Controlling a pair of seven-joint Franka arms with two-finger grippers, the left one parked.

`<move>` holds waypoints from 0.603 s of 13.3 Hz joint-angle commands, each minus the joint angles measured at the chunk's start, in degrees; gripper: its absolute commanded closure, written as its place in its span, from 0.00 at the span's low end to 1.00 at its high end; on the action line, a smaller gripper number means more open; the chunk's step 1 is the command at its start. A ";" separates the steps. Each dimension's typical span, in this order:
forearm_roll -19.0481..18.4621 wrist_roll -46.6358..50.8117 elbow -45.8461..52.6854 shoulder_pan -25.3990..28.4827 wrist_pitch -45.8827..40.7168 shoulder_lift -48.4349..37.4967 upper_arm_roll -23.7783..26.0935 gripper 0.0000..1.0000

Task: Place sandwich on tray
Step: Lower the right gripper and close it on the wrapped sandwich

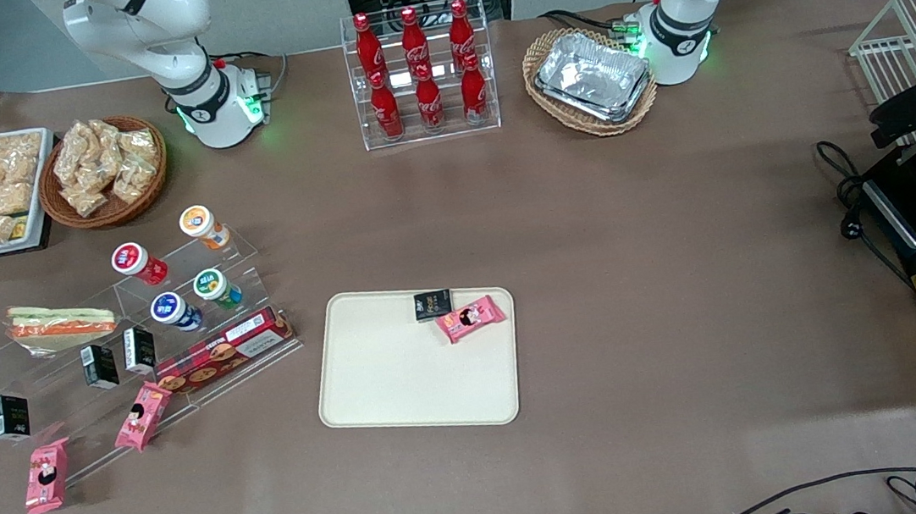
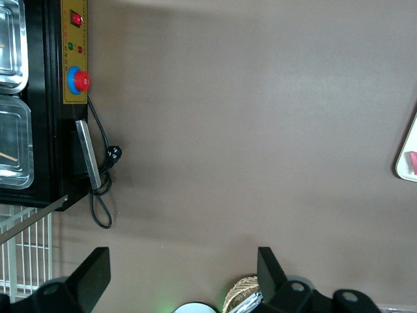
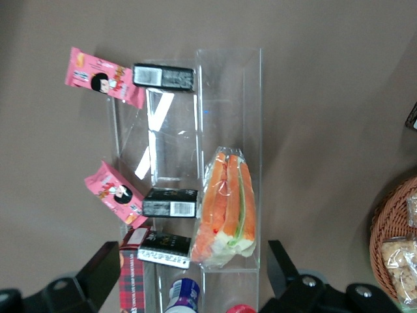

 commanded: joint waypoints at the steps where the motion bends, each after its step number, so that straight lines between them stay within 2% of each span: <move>1: 2.26 0.24 -4.82 0.51 2.62 -1.84 0.08 0.00; 8: 2.53 -0.20 -12.99 0.69 11.13 -2.72 0.61 0.00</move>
